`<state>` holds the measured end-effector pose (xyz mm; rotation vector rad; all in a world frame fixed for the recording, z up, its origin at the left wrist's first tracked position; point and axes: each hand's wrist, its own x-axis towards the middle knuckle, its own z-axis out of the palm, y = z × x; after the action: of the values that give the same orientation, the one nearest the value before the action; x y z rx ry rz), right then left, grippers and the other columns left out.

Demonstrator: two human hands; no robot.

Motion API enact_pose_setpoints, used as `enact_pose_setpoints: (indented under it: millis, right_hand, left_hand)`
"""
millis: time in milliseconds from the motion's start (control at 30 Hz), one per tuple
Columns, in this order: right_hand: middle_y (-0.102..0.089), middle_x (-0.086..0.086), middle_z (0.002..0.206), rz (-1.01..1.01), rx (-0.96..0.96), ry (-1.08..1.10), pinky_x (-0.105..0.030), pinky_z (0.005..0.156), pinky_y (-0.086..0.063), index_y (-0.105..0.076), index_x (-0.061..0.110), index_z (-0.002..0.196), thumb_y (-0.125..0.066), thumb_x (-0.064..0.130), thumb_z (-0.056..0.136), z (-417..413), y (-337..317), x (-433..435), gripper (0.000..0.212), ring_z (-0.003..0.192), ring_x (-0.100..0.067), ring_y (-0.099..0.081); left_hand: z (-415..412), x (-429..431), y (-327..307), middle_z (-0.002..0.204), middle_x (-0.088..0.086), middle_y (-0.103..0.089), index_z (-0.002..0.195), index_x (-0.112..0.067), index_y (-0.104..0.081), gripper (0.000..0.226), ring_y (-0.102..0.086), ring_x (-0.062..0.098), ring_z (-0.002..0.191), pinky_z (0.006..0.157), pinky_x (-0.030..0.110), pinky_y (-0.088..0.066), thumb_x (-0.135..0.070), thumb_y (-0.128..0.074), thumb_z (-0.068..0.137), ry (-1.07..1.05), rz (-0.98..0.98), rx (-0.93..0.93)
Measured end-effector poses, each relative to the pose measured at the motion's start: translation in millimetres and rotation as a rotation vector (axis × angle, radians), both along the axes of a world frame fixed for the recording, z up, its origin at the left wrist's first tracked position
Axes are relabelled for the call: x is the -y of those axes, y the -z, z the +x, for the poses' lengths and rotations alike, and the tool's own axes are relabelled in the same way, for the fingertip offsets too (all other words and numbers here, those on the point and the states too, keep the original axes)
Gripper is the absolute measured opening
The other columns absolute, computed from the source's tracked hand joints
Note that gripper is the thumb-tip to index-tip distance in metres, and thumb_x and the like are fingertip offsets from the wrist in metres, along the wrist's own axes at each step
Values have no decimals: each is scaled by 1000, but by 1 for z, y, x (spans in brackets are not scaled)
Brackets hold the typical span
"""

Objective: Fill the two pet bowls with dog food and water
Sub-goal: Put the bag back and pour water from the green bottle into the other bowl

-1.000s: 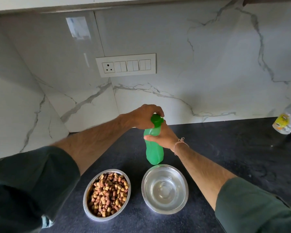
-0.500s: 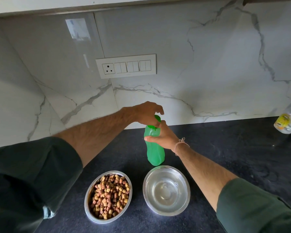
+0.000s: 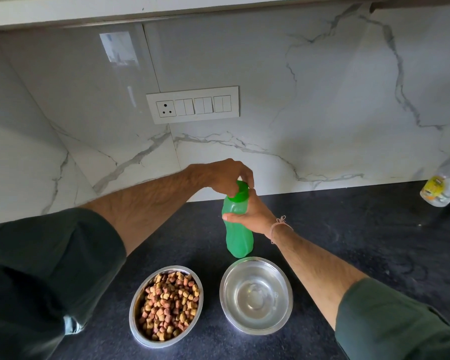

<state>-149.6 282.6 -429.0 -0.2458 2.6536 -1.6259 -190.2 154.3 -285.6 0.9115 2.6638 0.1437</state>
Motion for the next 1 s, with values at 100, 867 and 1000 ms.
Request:
enact_pose_setpoints:
  millis: [100,867,1000]
  right_hand:
    - [-61,5,112,-2,7,-2,-28,90,-56,-47,29,120,-88,28,79,1,0,0,59,104,-16,-65]
    - [-61,6,111,61,-16,38,-32,86,-60,-53,28,116,-89,43,71,-3,5,1,59,98,-12,-66]
    - [-62,5,109,56,-24,55,-35,85,-61,-53,25,117,-88,46,68,-6,7,-1,63,95,-13,-67]
  left_hand:
    - [6,-1,-2,139,-1,-56,136,-23,-59,50,-53,19,125,89,28,-43,-18,-72,88,5,-10,-7]
    - [11,16,16,145,5,-57,146,-16,-50,62,-53,23,131,102,29,-40,-29,-76,91,-17,25,-68]
    - [13,11,27,134,7,-62,138,-14,-57,54,-57,24,121,92,28,-40,-38,-73,93,-42,85,-122]
